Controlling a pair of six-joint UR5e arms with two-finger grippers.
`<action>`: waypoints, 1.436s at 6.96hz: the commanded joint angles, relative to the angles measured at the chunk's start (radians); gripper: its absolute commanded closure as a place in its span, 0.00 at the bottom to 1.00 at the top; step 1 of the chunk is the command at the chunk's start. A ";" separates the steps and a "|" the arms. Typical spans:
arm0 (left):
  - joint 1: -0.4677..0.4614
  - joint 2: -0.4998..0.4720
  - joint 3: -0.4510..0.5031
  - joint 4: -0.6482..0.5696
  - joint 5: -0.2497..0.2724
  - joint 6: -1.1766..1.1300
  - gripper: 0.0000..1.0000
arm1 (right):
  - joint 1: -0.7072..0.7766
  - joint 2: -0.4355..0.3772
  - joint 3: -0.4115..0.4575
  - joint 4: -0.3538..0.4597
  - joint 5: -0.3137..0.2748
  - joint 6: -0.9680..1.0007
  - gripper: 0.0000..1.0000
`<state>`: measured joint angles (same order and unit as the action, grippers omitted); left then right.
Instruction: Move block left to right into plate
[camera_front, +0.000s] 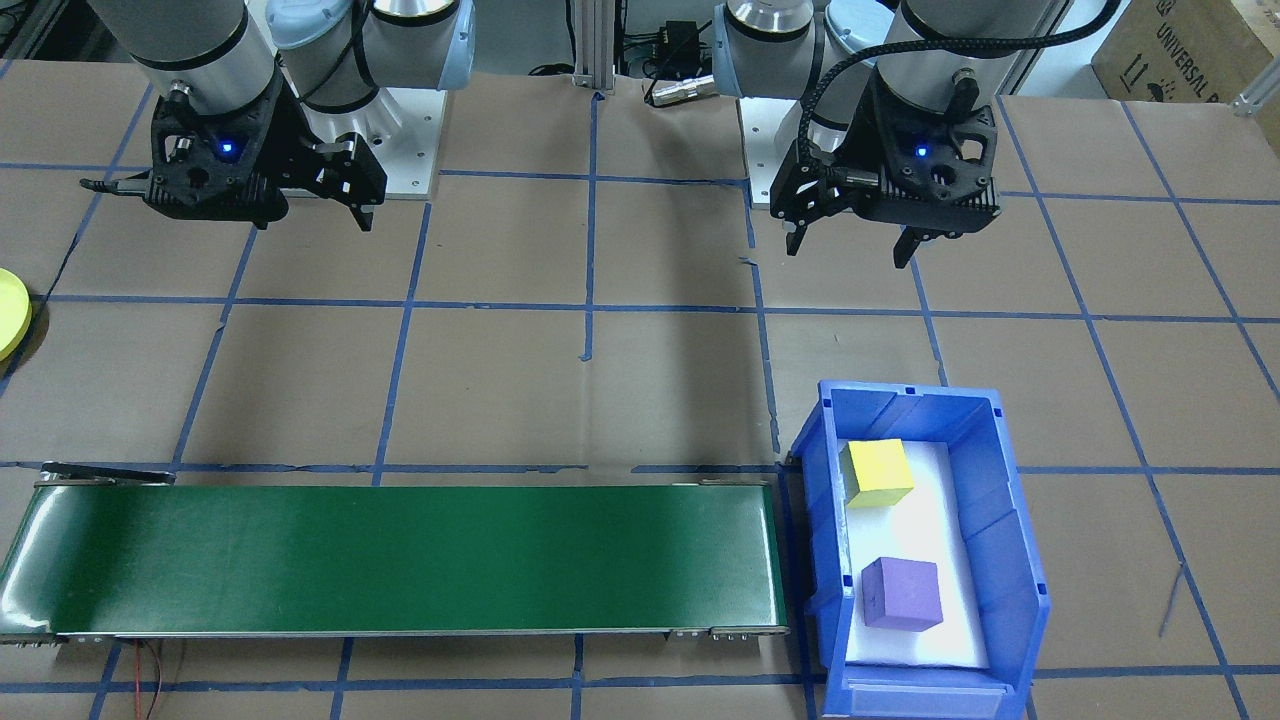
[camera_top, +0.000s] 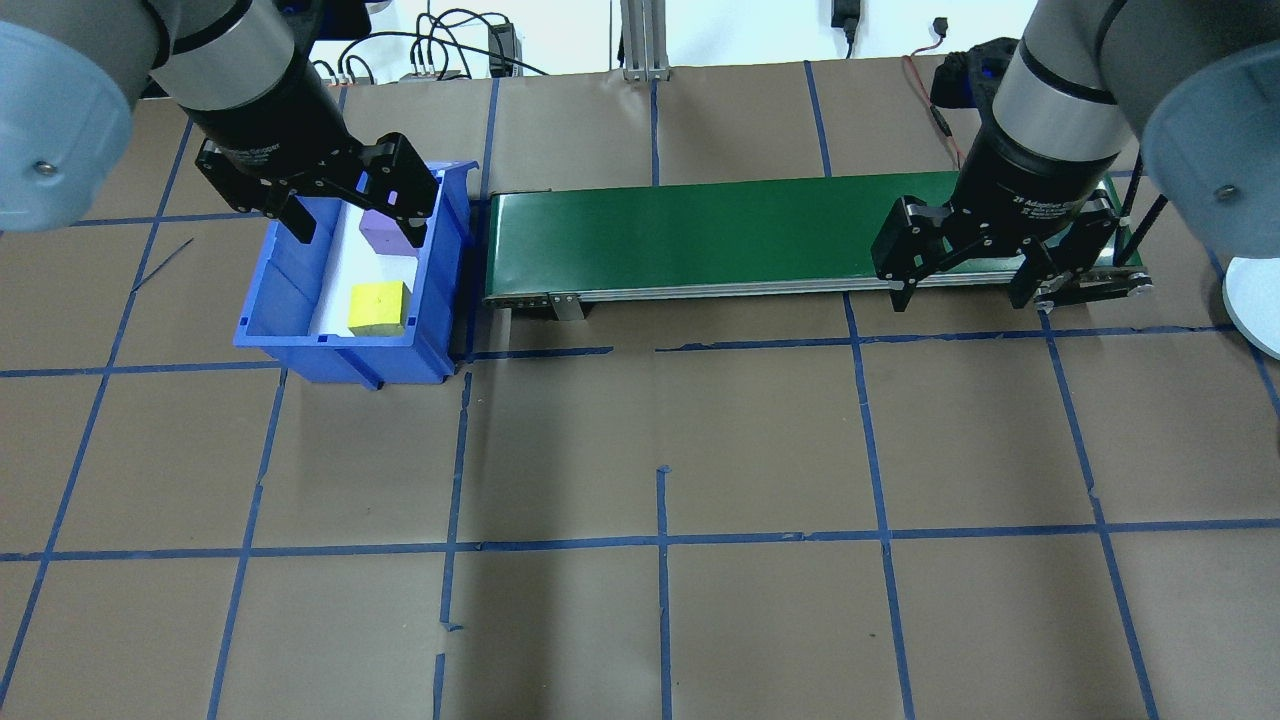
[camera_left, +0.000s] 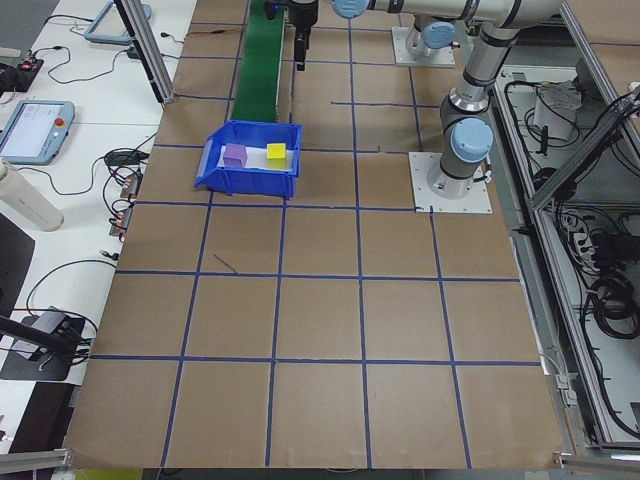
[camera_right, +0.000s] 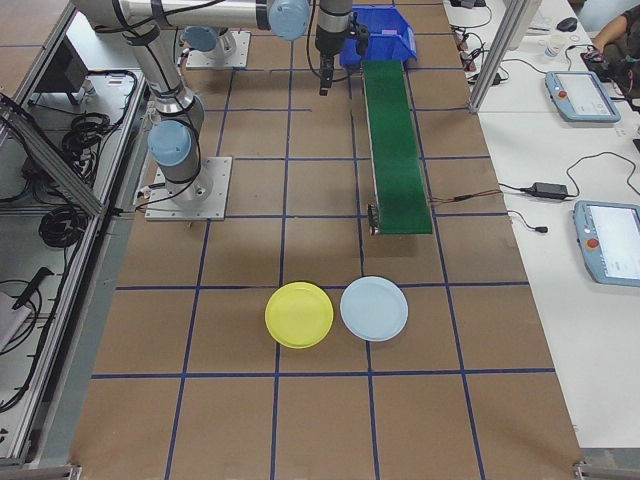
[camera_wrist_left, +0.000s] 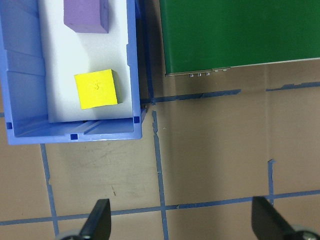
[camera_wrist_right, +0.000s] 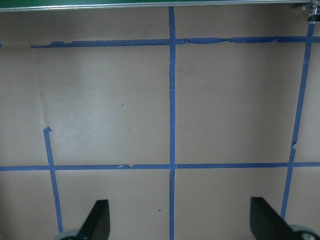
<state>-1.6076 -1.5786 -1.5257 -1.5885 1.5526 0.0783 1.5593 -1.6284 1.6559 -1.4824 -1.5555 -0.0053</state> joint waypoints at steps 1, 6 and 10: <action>0.002 0.000 -0.001 0.002 0.000 0.006 0.00 | -0.001 -0.001 -0.001 0.001 0.000 0.001 0.00; 0.088 -0.015 0.002 0.007 -0.023 0.008 0.00 | -0.001 -0.001 -0.001 0.001 0.000 -0.001 0.00; 0.242 -0.242 -0.005 0.207 -0.034 0.377 0.00 | -0.001 -0.001 0.001 0.001 -0.002 -0.001 0.00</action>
<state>-1.3956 -1.7672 -1.5275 -1.4367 1.5199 0.2768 1.5585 -1.6291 1.6555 -1.4818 -1.5558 -0.0061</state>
